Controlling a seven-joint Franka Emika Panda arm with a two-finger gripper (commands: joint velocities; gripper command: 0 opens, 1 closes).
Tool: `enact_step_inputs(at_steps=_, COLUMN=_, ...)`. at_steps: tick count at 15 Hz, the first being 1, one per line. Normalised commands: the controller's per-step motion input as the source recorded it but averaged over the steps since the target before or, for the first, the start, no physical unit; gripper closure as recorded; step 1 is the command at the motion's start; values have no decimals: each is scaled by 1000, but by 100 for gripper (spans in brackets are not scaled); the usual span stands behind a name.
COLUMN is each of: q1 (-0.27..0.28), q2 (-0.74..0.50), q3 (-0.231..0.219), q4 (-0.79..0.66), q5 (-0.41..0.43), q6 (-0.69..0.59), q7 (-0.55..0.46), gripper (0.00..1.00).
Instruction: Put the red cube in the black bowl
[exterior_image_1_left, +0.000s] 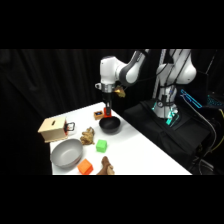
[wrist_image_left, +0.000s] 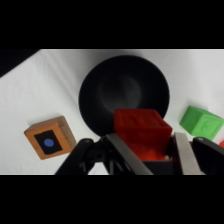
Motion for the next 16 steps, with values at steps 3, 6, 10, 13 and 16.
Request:
enact_step_inputs(at_steps=3, q1=-36, q2=226, q3=-8, q4=33, q5=210, q6=285, q7=-214, gripper=77)
enact_step_inputs(at_steps=6, q1=-36, q2=197, q3=10, q4=47, q5=206, q6=235, q7=-216, gripper=77)
enact_step_inputs(at_steps=10, q1=-40, q2=158, q3=30, q4=66, q5=177, q6=195, q7=-200, gripper=34)
enact_step_inputs(at_steps=13, q1=-36, q2=109, q3=31, q4=77, q5=138, q6=145, q7=-169, gripper=10)
enact_step_inputs(at_steps=16, q1=-32, q2=33, q3=32, q4=74, q5=128, q6=70, q7=-164, gripper=0)
